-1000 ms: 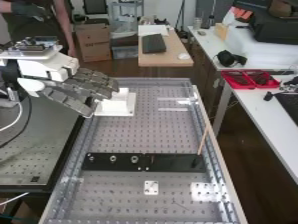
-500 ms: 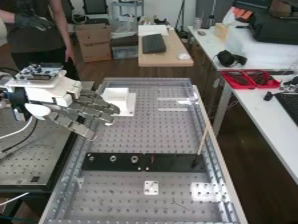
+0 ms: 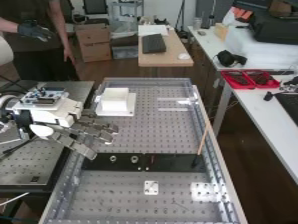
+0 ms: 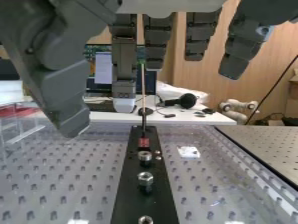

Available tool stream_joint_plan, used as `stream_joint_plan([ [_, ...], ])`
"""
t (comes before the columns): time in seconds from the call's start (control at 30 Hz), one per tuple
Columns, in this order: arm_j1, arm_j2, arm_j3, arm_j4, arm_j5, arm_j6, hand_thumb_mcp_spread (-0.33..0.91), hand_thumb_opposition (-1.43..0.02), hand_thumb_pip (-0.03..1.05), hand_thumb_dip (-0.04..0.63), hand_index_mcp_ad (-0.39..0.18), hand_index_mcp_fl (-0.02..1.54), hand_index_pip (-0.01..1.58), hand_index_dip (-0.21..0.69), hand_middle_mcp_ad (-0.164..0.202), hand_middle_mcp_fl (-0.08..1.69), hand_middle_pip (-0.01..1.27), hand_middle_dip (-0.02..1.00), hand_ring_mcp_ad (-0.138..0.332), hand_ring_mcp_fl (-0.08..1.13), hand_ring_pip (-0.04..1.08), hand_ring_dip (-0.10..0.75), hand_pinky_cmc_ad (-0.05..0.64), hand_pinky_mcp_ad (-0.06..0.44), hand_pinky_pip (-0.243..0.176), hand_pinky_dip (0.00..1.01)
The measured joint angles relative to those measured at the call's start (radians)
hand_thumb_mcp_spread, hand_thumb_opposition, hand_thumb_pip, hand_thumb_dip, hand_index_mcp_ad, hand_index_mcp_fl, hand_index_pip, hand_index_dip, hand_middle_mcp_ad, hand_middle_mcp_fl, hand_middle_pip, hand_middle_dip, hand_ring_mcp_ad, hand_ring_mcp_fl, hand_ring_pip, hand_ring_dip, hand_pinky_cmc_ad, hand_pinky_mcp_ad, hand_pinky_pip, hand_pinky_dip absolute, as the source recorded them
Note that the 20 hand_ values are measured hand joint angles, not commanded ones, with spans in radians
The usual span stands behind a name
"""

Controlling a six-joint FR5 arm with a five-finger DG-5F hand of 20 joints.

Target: Grab the smaller nut and place it in the white container

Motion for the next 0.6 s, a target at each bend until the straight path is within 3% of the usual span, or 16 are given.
stream_joint_plan([
  [0.23,0.004,-0.023,-0.018,0.030,0.010,-0.016,0.36,-0.84,0.80,0.204,-0.108,0.01,1.46,0.138,0.017,0.06,0.12,0.25,0.159,-0.01,0.08,0.127,0.417,0.330,-0.037,0.25],
  [0.6,0.009,-0.062,-0.047,0.111,0.025,-0.005,0.38,-0.85,0.77,0.204,-0.112,0.01,1.54,0.171,0.017,0.10,0.12,0.25,0.141,0.00,0.08,0.127,0.379,0.319,0.000,0.21],
])
